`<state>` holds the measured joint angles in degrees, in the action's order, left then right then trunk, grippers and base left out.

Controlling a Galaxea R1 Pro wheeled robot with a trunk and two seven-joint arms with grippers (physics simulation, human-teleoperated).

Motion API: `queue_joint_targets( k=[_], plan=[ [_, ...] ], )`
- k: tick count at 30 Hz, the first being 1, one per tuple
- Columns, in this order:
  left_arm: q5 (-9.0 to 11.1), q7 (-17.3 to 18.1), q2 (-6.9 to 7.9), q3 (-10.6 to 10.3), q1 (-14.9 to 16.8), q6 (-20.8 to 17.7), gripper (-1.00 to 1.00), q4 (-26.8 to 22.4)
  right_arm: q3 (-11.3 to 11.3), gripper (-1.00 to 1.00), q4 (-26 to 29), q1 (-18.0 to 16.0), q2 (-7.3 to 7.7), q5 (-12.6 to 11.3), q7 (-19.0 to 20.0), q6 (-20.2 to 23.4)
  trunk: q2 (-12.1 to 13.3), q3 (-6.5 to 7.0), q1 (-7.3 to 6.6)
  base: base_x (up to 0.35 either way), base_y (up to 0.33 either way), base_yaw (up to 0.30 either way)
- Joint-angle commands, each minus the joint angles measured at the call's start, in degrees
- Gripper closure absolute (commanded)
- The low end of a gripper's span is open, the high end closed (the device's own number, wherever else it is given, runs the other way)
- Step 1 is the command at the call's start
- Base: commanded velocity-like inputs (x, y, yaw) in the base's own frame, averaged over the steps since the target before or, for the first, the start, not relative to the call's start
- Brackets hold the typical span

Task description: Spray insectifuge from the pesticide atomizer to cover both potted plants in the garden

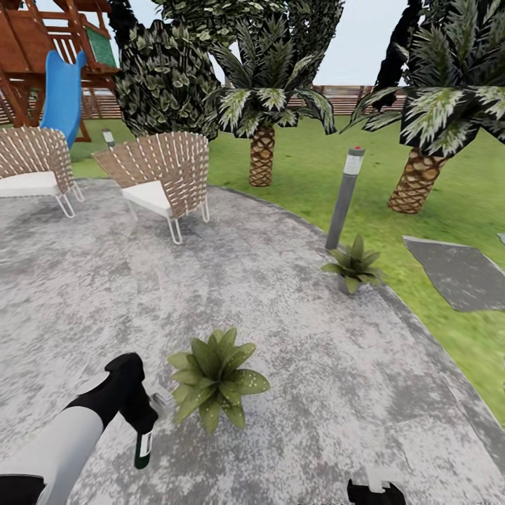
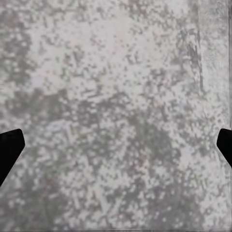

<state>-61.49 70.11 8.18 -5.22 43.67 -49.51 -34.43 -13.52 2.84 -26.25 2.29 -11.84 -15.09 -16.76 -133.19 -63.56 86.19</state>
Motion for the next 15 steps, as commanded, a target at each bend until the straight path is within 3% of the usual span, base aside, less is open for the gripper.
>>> queue_joint_targets(
  k=[1,10,12,15],
  plan=[
    [-0.31,0.49,0.07,-0.19,0.04,-0.41,1.00,-0.11,-0.47,-1.00,-0.03,-0.03,0.00,-0.55,-0.11,-0.15,-0.02,-0.05,-0.01,-0.034,0.070,-0.238],
    [0.14,0.80,0.13,-0.11,-0.56,-0.24,1.00,0.20,-0.45,-1.00,-0.02,-0.03,0.00,-0.63,-0.11,-0.12,-0.02,-0.05,-0.01,-0.056,0.275,-0.264],
    [0.35,1.15,0.16,-0.12,-0.60,-0.06,1.00,0.67,-0.45,-1.00,-0.02,-0.03,0.00,-0.63,-0.11,-0.12,-0.02,-0.05,-0.01,-0.002,0.334,-0.098],
    [-0.14,4.72,0.24,-0.23,-0.72,0.20,1.00,0.88,-0.45,-1.00,-0.02,-0.03,0.00,-0.63,-0.11,-0.12,-0.02,-0.05,-0.01,0.009,0.336,-0.019]
  ],
)
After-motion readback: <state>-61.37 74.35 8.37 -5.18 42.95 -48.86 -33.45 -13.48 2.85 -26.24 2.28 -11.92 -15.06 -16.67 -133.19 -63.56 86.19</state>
